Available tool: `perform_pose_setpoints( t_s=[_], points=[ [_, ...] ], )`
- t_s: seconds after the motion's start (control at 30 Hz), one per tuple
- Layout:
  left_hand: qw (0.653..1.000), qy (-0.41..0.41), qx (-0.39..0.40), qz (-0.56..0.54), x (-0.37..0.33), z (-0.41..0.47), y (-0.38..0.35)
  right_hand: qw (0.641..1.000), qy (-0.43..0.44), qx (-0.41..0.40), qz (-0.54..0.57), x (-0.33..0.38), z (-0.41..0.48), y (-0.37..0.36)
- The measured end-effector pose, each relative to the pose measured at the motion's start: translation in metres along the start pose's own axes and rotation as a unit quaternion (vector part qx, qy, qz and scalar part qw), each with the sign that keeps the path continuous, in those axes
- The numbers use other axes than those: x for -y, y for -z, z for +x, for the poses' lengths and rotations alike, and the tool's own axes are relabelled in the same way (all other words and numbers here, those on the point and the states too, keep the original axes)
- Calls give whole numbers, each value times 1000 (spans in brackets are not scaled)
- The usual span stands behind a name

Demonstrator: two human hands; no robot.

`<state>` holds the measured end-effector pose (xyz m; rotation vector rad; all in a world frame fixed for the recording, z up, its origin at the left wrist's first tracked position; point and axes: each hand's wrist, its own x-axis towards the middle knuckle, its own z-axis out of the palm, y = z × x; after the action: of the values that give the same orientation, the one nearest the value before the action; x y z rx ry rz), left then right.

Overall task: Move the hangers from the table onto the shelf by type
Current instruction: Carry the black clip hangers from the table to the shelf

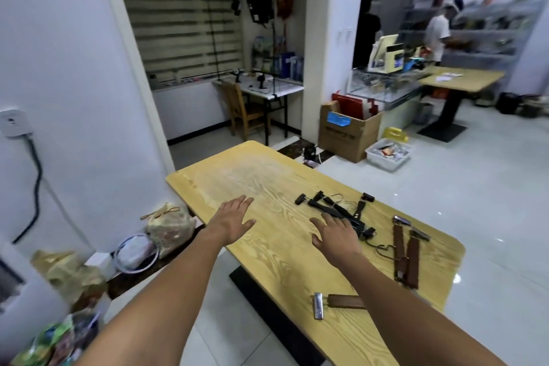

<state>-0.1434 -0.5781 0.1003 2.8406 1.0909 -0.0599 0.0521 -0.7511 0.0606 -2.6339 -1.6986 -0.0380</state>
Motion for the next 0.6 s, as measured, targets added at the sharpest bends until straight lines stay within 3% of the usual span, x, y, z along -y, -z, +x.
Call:
perform_pose_setpoints(
  t_s=[0.23,0.6],
  points=[
    [996,-78,19,-31,-31,58,-14,998,-64,1,1,-41,14,-12],
    [989,-132,34,-50,-64,154,-30,993,-121,5,8,-92,63,-36]
  ],
)
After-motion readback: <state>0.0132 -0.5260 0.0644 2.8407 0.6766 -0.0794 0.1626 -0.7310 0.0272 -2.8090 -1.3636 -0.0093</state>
